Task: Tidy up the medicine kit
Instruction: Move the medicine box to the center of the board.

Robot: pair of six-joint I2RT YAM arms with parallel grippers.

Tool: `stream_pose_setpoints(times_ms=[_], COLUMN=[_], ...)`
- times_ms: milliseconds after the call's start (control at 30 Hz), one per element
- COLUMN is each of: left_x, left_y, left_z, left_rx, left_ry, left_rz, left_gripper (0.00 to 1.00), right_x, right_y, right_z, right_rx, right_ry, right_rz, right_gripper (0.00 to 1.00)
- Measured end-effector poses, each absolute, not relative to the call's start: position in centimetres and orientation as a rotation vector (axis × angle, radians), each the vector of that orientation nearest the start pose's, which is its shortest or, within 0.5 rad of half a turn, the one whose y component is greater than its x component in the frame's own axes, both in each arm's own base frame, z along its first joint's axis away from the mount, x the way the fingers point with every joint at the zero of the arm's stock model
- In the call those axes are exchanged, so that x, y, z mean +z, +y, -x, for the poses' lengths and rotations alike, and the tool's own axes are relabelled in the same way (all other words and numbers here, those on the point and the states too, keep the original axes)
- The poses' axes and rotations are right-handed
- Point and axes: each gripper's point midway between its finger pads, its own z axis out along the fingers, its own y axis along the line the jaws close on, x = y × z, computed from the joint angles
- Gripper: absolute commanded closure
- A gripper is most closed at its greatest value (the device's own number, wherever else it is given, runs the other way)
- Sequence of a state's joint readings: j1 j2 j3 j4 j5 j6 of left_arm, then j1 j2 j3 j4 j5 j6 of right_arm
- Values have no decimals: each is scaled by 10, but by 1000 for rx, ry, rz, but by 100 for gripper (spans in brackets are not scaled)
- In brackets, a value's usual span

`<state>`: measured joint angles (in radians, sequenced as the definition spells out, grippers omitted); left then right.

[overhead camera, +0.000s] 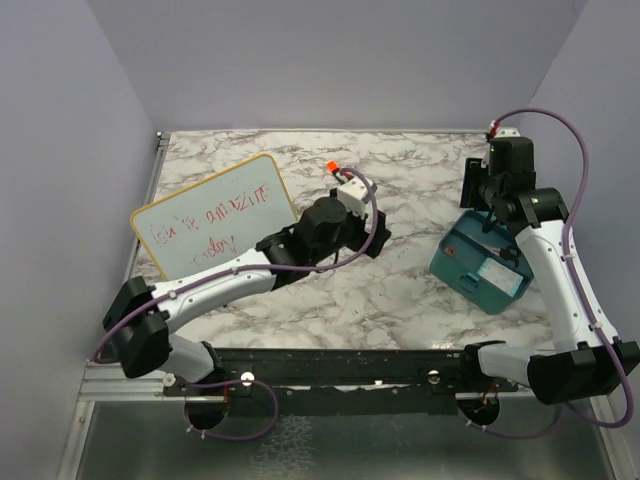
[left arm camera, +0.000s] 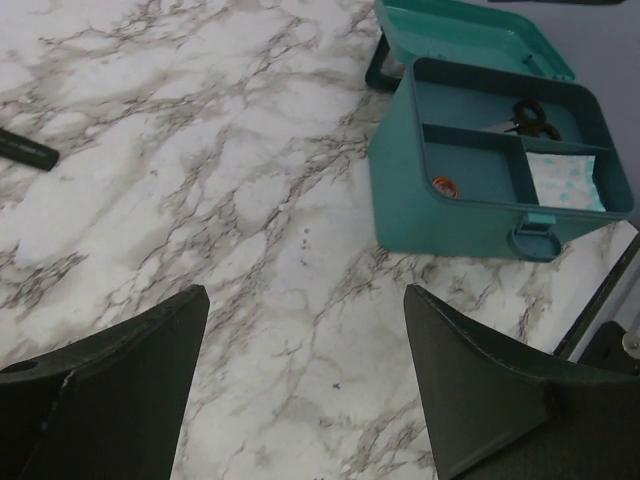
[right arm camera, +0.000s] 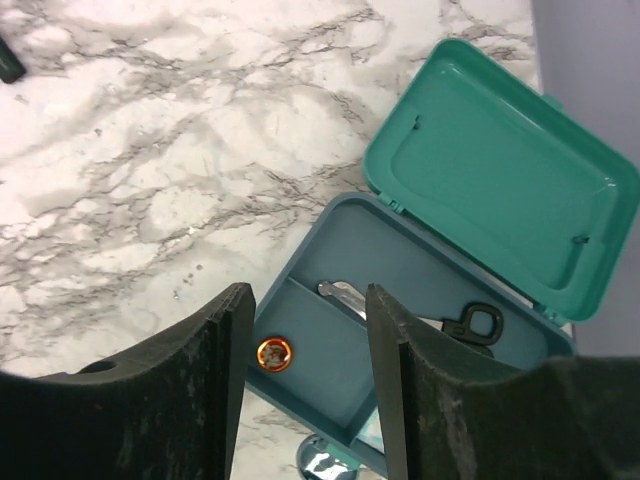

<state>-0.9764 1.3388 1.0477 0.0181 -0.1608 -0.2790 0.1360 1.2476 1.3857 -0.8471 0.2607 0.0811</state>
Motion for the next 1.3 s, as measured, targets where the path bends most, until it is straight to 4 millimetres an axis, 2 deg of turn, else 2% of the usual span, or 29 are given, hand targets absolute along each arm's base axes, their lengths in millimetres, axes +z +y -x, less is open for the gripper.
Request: stream_pose_setpoints(times_ms=[133,167,233,433,600,800,1067,1300], left_x=[248,247,243,225,196,175,167,153], left_y=[-399,-408,-425,-465,-497,-523,-538,-556], left_z=[-277,-281,-289,-303,-305,-305,-303,-306], left_rx=[-793,-804,-824,-888,-929,-966,-976,-984], left_ry=[1834,1835,1833,1843,1869,1881,1867,1867], left_rz=[-551,-554,-553,-562,-613,-658,-703,-737], left_gripper=[26,27,29,34,38,41,46,58], right_x=[268,270,276,305,329,348,348,348], right_y=[11,13,17,24,23,22,18,12], right_z=[-326,-324,-320,-309,-297,-288,-288,-288], right_rx=[-94,-70,-25,69,99,116,98,67], right_ry=[2201,2188,2157,2045,1955,1883,1881,1875], right_rz=[-142,-157,-179,-204,-220,-228,-242,-264], right_gripper=[40,33,30,28,28,27,27,27])
